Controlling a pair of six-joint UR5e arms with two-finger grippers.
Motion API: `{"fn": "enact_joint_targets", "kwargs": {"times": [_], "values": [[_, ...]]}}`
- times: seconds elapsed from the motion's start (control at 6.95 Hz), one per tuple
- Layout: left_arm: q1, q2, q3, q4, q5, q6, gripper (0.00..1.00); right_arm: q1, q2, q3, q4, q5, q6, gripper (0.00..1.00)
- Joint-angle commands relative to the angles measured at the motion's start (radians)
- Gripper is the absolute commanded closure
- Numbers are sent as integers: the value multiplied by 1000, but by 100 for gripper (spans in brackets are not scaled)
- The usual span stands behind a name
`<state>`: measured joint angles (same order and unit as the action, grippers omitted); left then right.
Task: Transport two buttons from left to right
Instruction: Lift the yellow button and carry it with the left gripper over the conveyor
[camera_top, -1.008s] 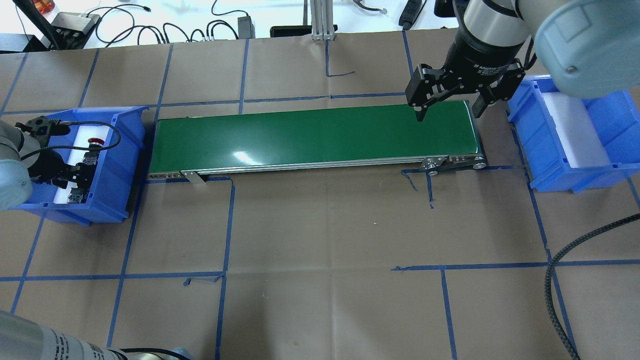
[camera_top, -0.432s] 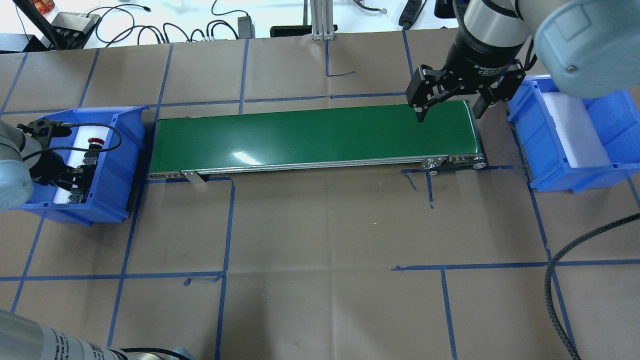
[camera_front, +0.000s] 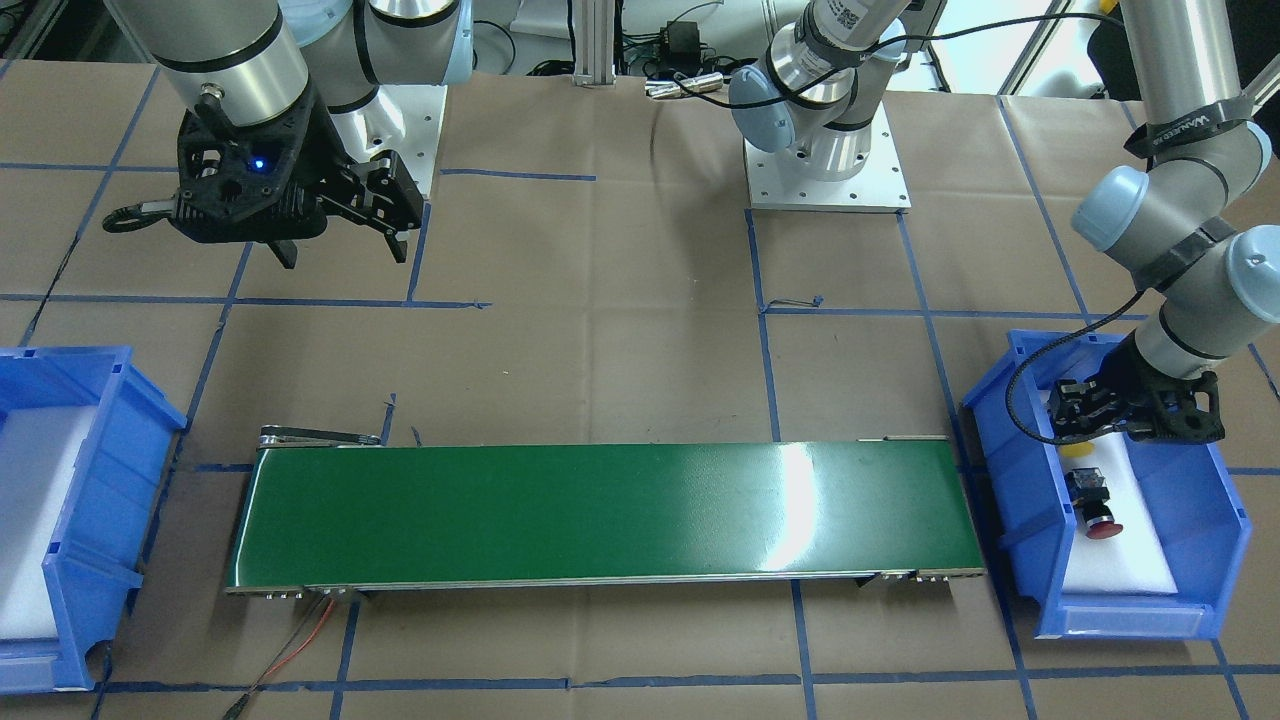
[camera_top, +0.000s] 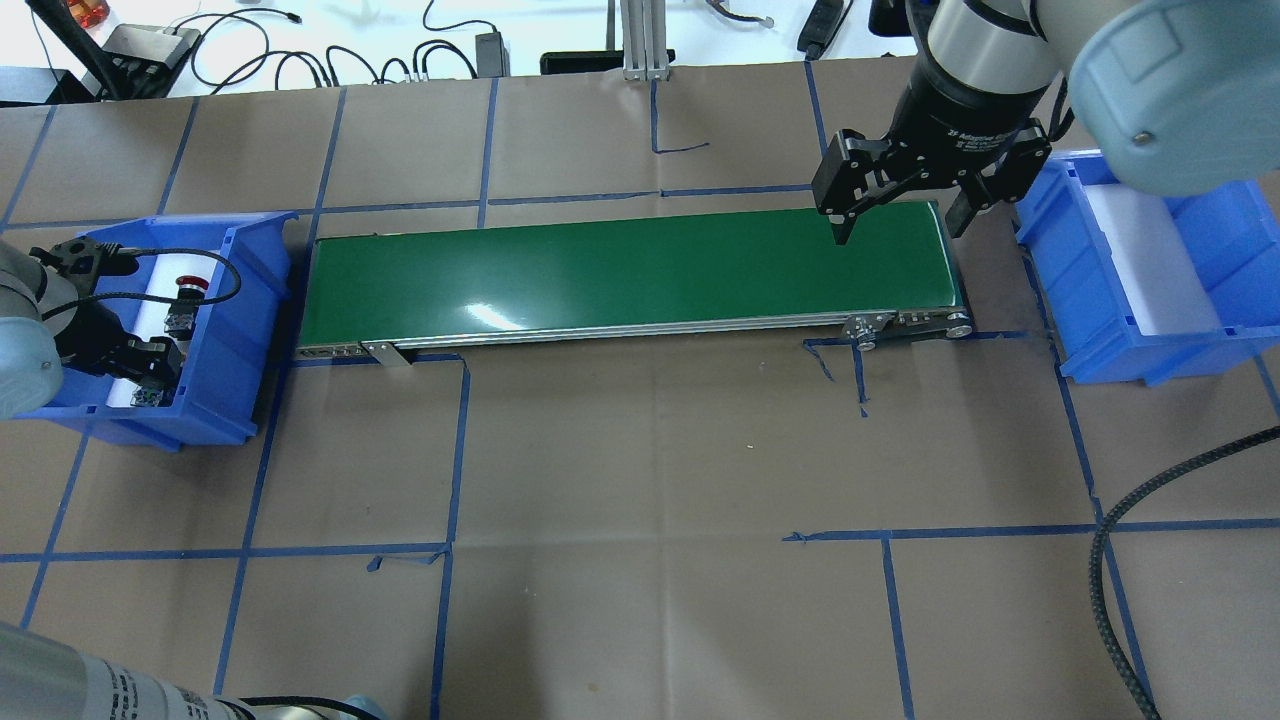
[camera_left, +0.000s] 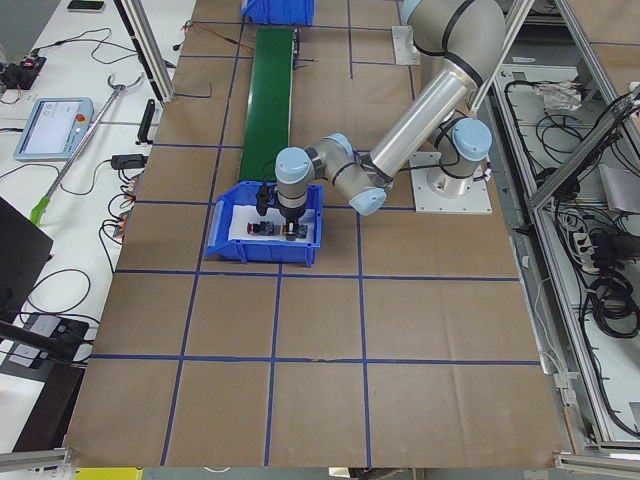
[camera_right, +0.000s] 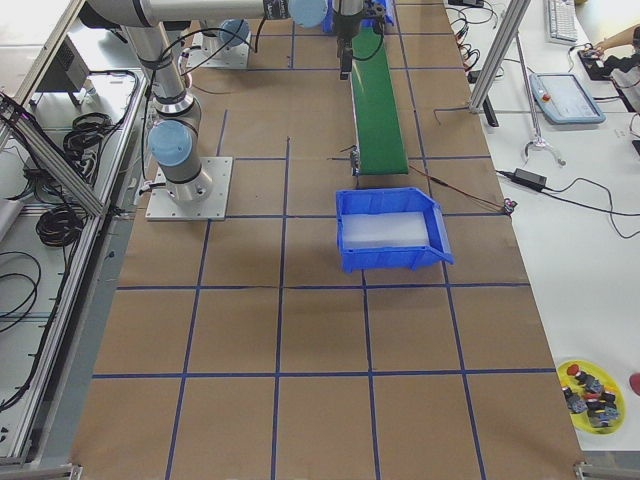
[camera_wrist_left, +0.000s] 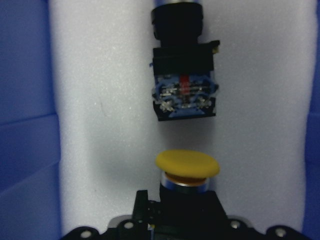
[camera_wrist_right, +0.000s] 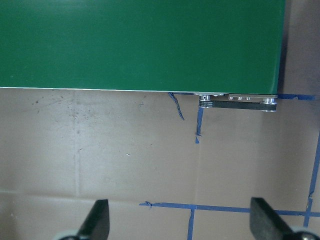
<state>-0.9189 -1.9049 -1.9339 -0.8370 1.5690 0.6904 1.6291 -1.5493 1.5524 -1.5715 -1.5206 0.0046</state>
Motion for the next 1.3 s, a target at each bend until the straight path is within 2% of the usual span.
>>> {"fn": "enact_joint_targets", "kwargs": {"times": [0.0, 0.58, 0.72, 0.86, 1.15], "values": [[-6, 39, 53, -42, -4, 0, 100, 0, 0, 0, -1, 0, 0, 0], [-12, 127, 338, -507, -1, -26, 100, 0, 0, 0, -2, 2, 0, 0], [-46, 116, 398, -563, 0, -46, 100, 0, 0, -2, -5, 2, 0, 0], [-117, 112, 421, -564, 5, -107, 100, 0, 0, -2, -7, 2, 0, 0], [-268, 107, 418, -553, -4, -342, 100, 0, -2, -2, -7, 0, 0, 0]]}}
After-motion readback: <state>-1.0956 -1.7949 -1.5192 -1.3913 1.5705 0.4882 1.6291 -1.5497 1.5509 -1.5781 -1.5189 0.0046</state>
